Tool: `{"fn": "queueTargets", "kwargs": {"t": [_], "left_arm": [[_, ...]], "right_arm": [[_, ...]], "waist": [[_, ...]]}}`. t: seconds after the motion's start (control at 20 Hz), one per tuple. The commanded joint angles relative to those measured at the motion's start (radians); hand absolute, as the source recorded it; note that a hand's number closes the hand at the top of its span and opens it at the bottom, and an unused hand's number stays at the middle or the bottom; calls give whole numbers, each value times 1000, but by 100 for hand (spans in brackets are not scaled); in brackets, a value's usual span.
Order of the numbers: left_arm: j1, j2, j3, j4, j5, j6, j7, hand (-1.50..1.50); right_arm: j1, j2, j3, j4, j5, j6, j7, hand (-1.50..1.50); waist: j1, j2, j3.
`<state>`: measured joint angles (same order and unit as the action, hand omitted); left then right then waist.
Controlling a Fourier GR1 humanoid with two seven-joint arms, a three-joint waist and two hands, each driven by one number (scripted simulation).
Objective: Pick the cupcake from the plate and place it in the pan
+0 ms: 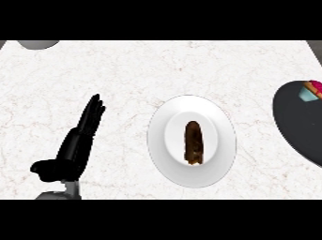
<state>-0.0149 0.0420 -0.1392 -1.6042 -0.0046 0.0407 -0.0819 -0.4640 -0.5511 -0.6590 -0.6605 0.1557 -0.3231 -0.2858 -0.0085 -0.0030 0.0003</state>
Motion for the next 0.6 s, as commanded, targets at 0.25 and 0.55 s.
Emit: {"fn": "queueTargets", "kwargs": {"t": [0.25, 0.55], "left_arm": [[63, 5, -8, -43, -18, 9, -1, 0], [24, 22, 16, -24, 2, -27, 10, 0]], "right_arm": [[326, 90, -47, -313, -218, 343, -83, -150], [544, 160, -55, -567, -293, 443, -75, -150]], "waist": [[-12, -5, -1], [-4, 0, -1]]}}
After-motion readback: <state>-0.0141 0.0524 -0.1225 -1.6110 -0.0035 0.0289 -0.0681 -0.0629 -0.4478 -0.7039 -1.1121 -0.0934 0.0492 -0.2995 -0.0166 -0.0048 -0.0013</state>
